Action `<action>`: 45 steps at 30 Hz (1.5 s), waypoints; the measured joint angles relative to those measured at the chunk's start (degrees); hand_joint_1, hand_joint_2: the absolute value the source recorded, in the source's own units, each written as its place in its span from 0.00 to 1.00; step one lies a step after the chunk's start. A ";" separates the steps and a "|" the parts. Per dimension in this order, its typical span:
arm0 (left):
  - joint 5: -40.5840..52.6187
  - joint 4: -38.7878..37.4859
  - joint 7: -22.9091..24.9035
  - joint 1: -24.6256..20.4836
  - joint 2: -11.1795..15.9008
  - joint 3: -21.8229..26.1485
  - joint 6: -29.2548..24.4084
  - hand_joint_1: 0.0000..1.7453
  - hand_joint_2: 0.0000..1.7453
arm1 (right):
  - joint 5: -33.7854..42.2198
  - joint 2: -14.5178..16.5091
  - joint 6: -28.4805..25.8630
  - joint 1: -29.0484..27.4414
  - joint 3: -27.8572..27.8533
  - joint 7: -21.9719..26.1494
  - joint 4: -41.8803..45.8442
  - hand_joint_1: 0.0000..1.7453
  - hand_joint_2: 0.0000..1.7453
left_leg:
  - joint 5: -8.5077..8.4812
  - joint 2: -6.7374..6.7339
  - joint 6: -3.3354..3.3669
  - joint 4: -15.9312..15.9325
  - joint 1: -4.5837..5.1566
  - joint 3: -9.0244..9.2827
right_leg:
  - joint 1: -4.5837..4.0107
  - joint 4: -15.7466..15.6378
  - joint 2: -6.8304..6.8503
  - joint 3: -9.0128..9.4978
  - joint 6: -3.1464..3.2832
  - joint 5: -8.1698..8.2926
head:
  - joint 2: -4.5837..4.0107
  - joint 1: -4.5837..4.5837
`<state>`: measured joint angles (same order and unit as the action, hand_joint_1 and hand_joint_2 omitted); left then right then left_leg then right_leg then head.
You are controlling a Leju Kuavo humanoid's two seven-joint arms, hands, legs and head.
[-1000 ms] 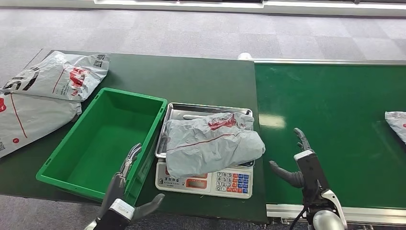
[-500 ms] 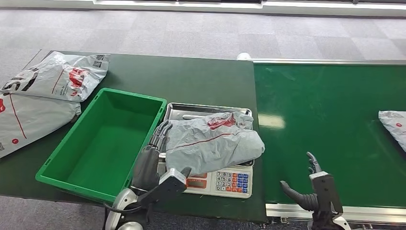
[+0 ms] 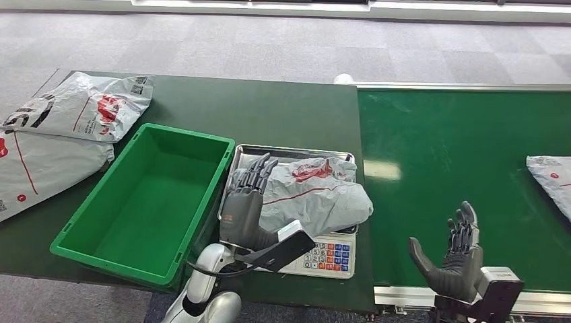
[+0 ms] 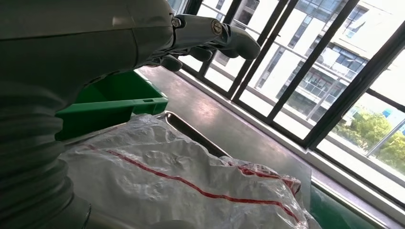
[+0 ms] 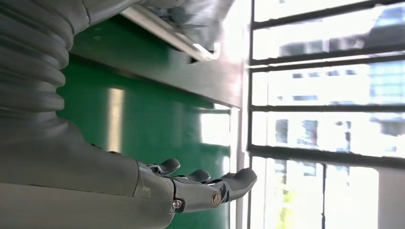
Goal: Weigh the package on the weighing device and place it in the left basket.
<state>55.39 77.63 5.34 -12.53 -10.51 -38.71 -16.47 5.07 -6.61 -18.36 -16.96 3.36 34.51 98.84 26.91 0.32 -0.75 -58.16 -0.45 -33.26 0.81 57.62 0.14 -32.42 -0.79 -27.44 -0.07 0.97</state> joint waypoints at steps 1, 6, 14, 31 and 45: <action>0.83 -1.34 0.42 -0.70 -0.76 0.00 0.56 0.00 1.00 | 1.18 0.32 -0.94 0.12 0.60 1.13 0.94 0.00 1.00 | 0.00 0.00 0.00 0.00 0.00 0.00 | 0.00 0.00 0.00 0.00 0.00 0.00 | 0.00 0.01; 0.14 -9.80 0.50 -4.87 -4.18 0.02 9.74 0.00 1.00 | 3.98 1.32 -7.36 2.22 4.38 3.09 3.02 0.00 1.00 | -0.06 -0.01 0.02 0.00 0.00 0.01 | 0.00 0.00 -0.01 0.01 -0.04 0.05 | 0.00 -0.01; 0.22 -27.73 0.75 -12.35 -7.63 0.02 13.98 1.00 1.00 | 2.80 3.15 -11.55 4.33 9.19 2.31 4.95 0.00 1.00 | -0.14 0.00 0.03 0.00 0.00 0.01 | 0.00 0.02 0.00 0.03 -0.04 0.12 | 0.00 0.02; -3.38 -32.03 0.71 -15.39 -8.75 2.90 10.88 1.00 1.00 | -0.94 6.38 -4.35 4.35 9.29 -0.48 7.97 0.00 1.00 | -0.65 -0.20 0.12 0.01 0.01 -0.10 | 0.00 0.01 -0.05 -0.09 -0.02 0.68 | 0.00 0.01; -7.15 -19.49 1.12 -13.24 -7.53 7.57 8.25 1.00 1.00 | -2.78 8.22 -1.32 5.35 8.26 -1.60 7.97 0.00 1.00 | -0.72 -0.18 0.13 0.01 0.01 -0.64 | 0.00 0.04 -0.04 -0.63 -0.01 0.71 | 0.00 -0.01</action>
<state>48.24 58.14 6.46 -25.78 -18.05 -31.13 -8.22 2.28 1.61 -19.68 -11.61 11.62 32.92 106.81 26.18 0.14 -0.63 -58.14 -0.44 -33.90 0.81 57.66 0.10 -33.05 -0.80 -26.73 -0.07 0.96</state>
